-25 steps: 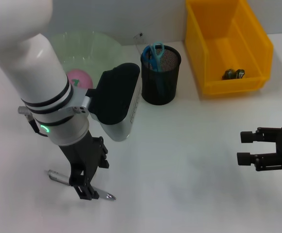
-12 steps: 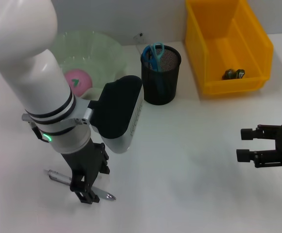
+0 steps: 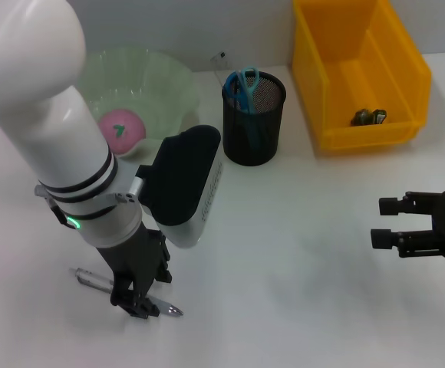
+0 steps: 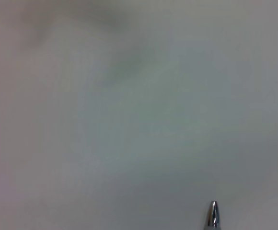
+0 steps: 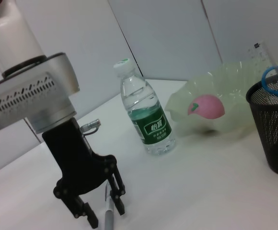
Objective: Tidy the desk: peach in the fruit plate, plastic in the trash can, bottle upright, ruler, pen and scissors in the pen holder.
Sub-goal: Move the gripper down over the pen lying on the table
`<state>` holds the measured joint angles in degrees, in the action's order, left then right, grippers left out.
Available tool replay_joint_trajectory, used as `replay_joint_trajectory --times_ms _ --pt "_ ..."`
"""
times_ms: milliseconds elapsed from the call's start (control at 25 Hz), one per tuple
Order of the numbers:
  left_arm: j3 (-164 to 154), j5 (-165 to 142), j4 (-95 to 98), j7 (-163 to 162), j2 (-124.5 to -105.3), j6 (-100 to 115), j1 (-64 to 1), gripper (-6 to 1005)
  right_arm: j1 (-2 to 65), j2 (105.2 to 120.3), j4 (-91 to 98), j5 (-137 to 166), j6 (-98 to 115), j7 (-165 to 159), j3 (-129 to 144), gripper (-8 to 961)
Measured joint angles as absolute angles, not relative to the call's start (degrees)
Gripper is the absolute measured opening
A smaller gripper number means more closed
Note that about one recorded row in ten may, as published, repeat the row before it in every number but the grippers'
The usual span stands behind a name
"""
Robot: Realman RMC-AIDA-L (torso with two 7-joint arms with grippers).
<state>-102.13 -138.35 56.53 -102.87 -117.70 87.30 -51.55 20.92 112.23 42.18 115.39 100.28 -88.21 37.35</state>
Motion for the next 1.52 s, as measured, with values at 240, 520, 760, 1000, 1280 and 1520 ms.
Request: replay_joint_trajectory --times_ms 240,520,760,1000,1280,1520 --pt "-102.94 -137.77 55.98 -102.73 -117.64 86.55 -51.49 477 21.21 112.23 42.11 115.39 99.62 -88.21 37.35 810" --pt "-103.01 -137.20 55.13 -101.15 -117.52 86.40 -51.41 433 21.36 112.23 41.94 115.39 99.62 -88.26 37.39 809" --pt "-103.07 -137.08 54.70 -100.59 -117.51 85.55 -51.35 393 21.63 112.17 41.55 115.39 99.63 -88.36 37.49 809" --pt "-103.66 -137.30 54.46 -100.50 -117.59 85.13 -51.40 378 21.75 112.16 41.54 115.40 99.66 -88.40 37.48 810" --pt "-103.77 -137.38 54.24 -100.38 -117.60 84.98 -51.47 374 21.80 112.19 41.57 115.40 99.25 -88.42 37.64 809" --pt "-104.33 -137.21 53.52 -100.37 -117.60 84.96 -51.85 311 21.96 112.23 41.33 115.40 99.07 -88.42 37.82 809"
